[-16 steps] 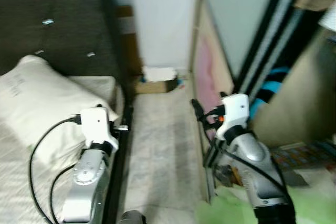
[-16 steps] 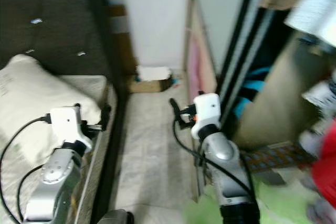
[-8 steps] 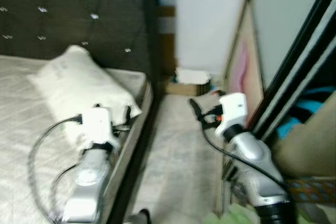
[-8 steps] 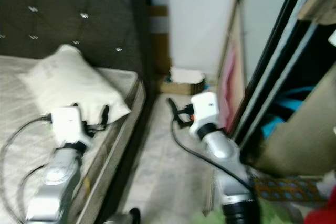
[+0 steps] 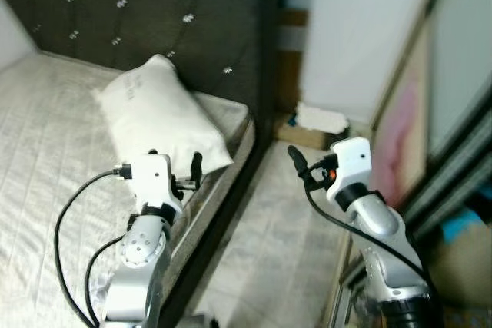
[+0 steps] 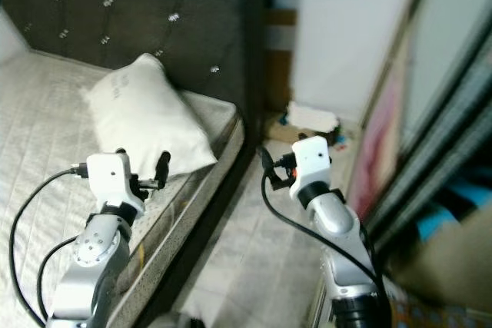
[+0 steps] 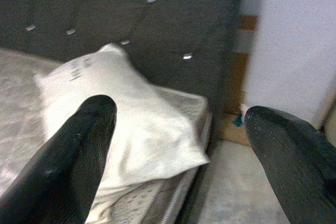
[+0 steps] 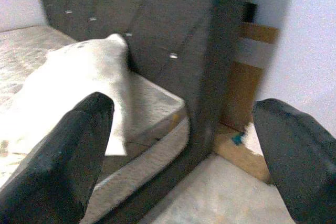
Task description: Clean up the room
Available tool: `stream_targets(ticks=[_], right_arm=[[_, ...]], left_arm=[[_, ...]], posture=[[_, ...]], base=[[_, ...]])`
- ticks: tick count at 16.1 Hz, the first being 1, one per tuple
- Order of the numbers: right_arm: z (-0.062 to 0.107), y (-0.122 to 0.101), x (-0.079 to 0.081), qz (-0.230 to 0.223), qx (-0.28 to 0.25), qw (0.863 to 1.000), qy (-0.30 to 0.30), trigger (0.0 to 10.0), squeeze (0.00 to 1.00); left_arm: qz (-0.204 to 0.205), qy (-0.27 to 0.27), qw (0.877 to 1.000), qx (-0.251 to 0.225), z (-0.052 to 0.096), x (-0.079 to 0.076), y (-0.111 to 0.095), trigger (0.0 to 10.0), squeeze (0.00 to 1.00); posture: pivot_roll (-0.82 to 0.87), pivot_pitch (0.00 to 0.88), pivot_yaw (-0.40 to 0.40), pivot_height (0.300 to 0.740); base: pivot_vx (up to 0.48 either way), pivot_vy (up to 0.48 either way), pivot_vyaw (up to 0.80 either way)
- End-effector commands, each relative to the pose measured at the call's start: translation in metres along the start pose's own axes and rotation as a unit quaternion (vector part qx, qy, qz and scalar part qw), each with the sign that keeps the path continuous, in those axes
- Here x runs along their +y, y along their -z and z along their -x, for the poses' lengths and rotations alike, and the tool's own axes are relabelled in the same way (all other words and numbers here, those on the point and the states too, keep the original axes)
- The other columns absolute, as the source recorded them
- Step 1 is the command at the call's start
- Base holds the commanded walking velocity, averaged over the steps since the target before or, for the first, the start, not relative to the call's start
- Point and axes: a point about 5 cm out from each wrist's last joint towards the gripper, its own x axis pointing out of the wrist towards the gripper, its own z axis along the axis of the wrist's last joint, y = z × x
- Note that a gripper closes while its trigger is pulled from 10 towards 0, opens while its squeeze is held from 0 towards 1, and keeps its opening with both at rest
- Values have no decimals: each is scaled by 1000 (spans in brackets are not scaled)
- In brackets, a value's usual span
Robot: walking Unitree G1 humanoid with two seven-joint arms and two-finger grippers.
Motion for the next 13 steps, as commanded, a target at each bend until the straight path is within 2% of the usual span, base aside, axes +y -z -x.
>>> stream_targets(ticks=[1,6,9,12,13], right_arm=[[-3,-6,6,0,-12,1000,-11,10000,0],[-3,-9,6,-1,-20,1000,-16,10000,0],[-3,-9,6,-9,-22,1000,-18,10000,0],[-3,-10,8,1,-27,999,-23,10000,0],[-3,-11,9,1,-31,999,-30,10000,0]], left_arm=[[-1,-10,1000,3,1,5,1,10000,0],[11,-5,1000,0,0,3,1,10000,0],[4,-1,1000,-3,0,2,0,10000,0],[6,0,1000,-6,0,3,0,10000,0],[5,0,1000,-7,0,3,0,10000,0]], posture=[[-83,0,20,740],[-87,0,14,740],[-89,0,12,740],[-88,0,12,740],[-88,0,12,740]], base=[[0,0,800],[0,0,760],[0,0,0],[0,0,0],[0,0,606]])
